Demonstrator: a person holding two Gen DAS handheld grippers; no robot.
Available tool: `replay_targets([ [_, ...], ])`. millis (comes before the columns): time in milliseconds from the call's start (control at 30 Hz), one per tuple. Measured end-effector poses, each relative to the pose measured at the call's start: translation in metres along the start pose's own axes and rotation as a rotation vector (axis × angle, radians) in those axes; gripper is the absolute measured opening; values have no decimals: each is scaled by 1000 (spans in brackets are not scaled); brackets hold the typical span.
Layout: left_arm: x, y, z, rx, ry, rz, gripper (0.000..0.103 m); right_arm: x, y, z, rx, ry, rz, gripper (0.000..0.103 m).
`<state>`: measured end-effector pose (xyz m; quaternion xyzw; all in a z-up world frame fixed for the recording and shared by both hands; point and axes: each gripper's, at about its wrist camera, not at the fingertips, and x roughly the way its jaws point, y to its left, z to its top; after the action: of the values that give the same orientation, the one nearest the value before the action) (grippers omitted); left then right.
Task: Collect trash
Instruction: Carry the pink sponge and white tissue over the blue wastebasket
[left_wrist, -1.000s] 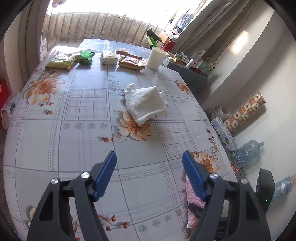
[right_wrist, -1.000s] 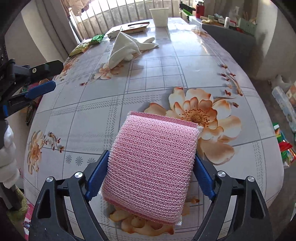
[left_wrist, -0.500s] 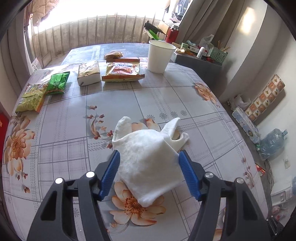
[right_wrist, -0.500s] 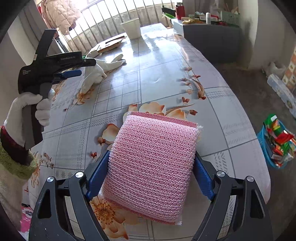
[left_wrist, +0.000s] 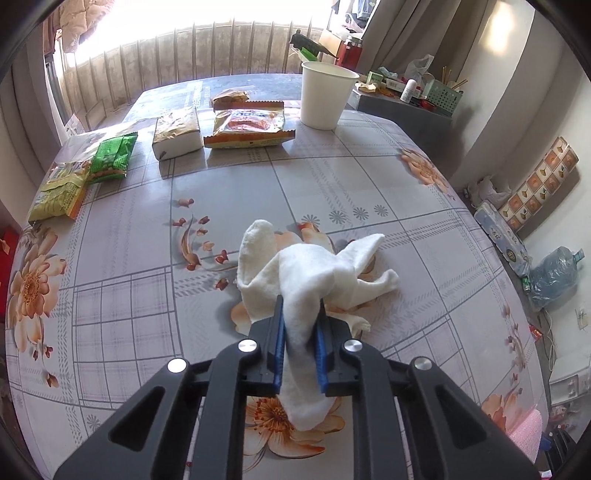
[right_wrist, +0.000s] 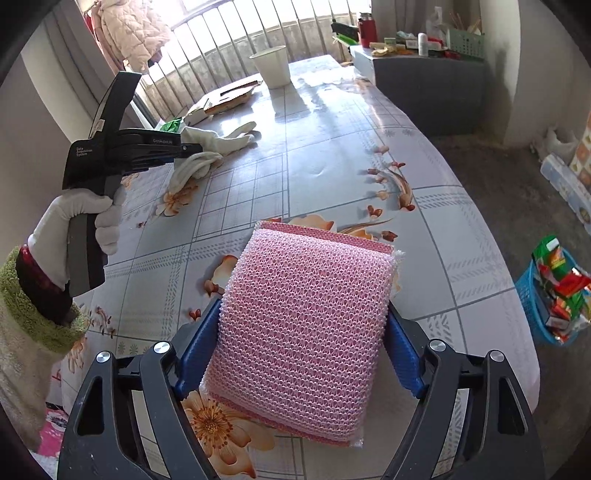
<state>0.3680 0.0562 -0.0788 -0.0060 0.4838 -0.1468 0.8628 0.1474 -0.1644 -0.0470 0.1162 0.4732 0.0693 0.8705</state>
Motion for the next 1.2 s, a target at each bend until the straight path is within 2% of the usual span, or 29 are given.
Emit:
replay_targets([
  [333, -78, -46, -20, 60, -89, -109, 11, -44, -15, -2, 38, -113, 28, 77],
  [533, -126, -109, -30, 174, -146, -211, 11, -84, -56, -14, 148, -207, 26, 77],
  [700, -141, -182, -41, 294, -139, -314, 11, -118, -116, -33, 329, -278, 13, 77],
  [800, -136, -232, -48, 359, -103, -389, 11, -138, -160, -52, 448, -317, -27, 77],
  [933, -116, -303, -57, 431, -10, -480, 11, -164, -219, -84, 600, -355, -102, 77],
  [1067, -85, -375, -66, 510, 71, -527, 11, -184, -265, -113, 707, -383, -172, 77],
  [1200, -36, -441, -72, 564, 193, -545, 11, -192, -300, -134, 791, -400, -208, 77],
])
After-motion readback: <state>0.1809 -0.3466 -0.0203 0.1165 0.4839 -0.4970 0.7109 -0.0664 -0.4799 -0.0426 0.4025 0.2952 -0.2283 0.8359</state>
